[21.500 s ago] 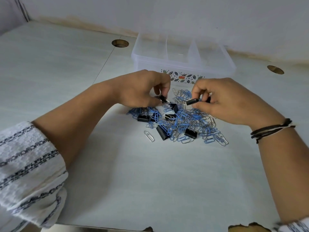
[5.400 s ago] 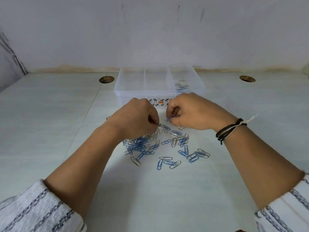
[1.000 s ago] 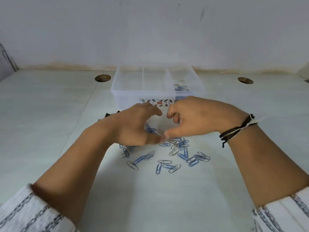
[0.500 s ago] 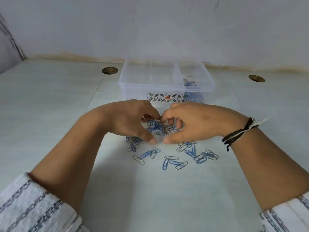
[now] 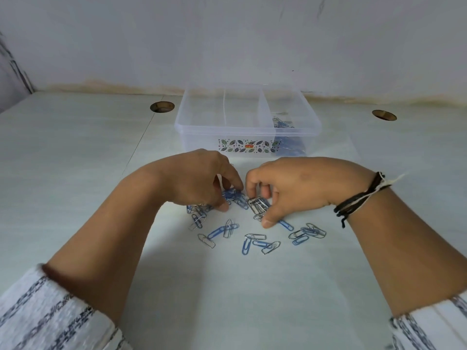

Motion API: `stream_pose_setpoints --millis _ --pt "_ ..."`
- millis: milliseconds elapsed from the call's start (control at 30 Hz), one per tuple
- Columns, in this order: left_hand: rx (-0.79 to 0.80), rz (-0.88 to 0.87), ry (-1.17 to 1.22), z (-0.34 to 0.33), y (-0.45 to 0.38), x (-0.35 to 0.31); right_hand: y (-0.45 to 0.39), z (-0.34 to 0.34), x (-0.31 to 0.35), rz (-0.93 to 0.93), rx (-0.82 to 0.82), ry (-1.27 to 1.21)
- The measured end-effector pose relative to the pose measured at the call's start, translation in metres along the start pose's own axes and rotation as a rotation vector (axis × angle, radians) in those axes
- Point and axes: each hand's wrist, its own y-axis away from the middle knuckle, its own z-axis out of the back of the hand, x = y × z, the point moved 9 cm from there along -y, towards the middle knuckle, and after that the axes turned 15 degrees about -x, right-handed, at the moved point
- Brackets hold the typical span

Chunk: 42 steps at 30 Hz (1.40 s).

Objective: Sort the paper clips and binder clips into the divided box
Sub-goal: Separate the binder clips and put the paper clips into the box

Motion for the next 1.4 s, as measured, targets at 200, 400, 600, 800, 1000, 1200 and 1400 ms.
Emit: stream_pose_setpoints --millis 200,400,600,800,1000,1200,1400 --pt "-0.065 -0.035 0.022 0.001 -0.003 -0.007 -0.009 0.004 0.011 0.101 -0.139 0.058" --pt "-0.127 -0.011 0.064 0.007 -0.003 -0.006 -0.010 0.020 0.005 0.101 -0.259 0.058" --pt "-0.245 0.052 0.287 0.037 0.000 -0.011 0.003 0.064 -0.033 -0.088 -0.393 -0.253" --pt "-0.556 0.077 0.464 0.076 -0.029 -0.031 0.009 0.119 -0.099 -0.251 -0.868 -0.738" --pt "-0.727 0.068 0.452 0.086 -0.091 -0.055 -0.015 0.123 -0.127 -0.356 -1.027 -0.654" --pt "-0.768 0.029 0.304 0.075 -0.085 -0.064 0.005 0.121 -0.105 -0.312 -0.937 -0.301" --pt "-0.439 -0.174 0.072 -0.010 -0.045 -0.072 0.011 0.076 -0.084 -0.278 -0.392 0.063"
